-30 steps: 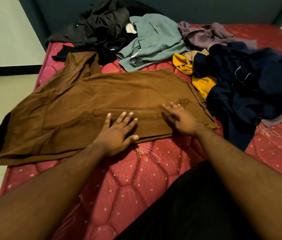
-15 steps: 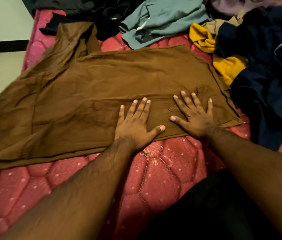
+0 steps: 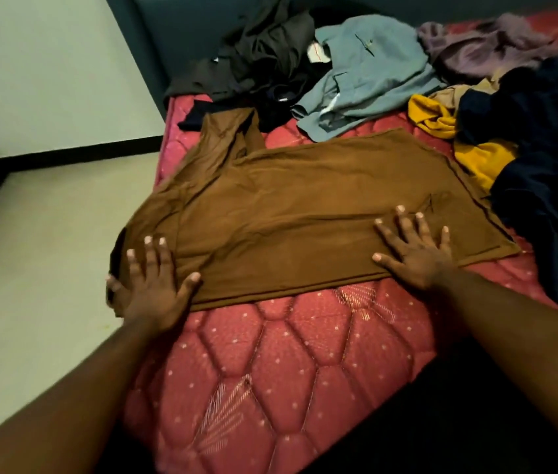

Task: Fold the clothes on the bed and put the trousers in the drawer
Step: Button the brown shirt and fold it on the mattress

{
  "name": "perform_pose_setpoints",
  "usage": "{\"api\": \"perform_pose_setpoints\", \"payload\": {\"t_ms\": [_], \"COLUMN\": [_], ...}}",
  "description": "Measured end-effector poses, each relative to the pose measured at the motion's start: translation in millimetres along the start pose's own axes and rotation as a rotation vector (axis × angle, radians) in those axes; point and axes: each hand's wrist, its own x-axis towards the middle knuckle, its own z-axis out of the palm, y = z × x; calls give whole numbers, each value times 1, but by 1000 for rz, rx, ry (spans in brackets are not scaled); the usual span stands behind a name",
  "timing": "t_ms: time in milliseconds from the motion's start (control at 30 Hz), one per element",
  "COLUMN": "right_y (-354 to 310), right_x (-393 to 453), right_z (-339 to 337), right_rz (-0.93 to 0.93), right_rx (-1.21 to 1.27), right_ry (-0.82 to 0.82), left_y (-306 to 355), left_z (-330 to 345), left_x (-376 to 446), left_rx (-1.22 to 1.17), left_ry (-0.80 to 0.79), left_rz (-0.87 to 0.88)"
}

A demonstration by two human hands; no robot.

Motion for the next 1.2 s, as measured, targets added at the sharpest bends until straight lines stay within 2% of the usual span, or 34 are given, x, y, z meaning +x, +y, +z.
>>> {"api": "perform_pose_setpoints", "payload": {"t_ms": [67, 133, 200, 267, 300, 333, 400, 467, 500, 533, 600, 633, 700, 767, 867, 1033, 1100, 1200], "right_y": [-26, -34, -18, 6, 13, 15, 6, -5, -7, -6, 1, 4, 10, 12, 10, -2, -7, -9], "right_x": [-10, -15, -17, -19, -21, -23, -27, -29, -30, -33, -32, -33, -33, -33, -35, -46, -53, -67], "right_z": [9, 11, 6, -1, -4, -7, -10, -10, -14, -13, -16, -17, -16, -17, -24, -34, -38, -43], "right_rz": [-154, -204, -131, -32, 1, 16, 12, 12, 9, 2, 3, 17, 62, 103, 128, 203, 205, 214], "right_rx": [-22, -45, -39, -55, -69, -86, -121, -151, -180, -212, -230, -219, -166, -117, -129, -222, -257, -238], "right_ry": [-59, -113, -172, -224, -250, -256, -235, -203, -191, -188, -183, -173, -103, -10, 71, 110, 83, 49], "left_y": [34, 49, 31, -6, -22, -31, -26, -10, -2, 4, 13, 16, 18, 10, -12, -6, 5, 13], "left_z": [3, 14, 17, 13, 9, 4, -5, -6, -7, -7, -5, -5, -2, 4, 12, -3, -14, -31], "left_x": [-8, -17, -17, -12, -13, -15, -18, -24, -24, -28, -29, -32, -38, -42, -44, -47, -47, -58], "left_rx": [-12, 100, 172, 137, 167, 229, 349, 465, 465, 429, 290, 145, -210, -358, -267, -136, -35, 150], "left_ry": [45, -70, -178, -176, -162, -109, 71, 147, 137, 99, 53, 90, 206, 231, 182, 185, 109, -6], "left_rz": [274, 489, 432, 254, 220, 247, 472, 724, 735, 657, 394, 304, 228, 279, 387, 199, 120, 120]}}
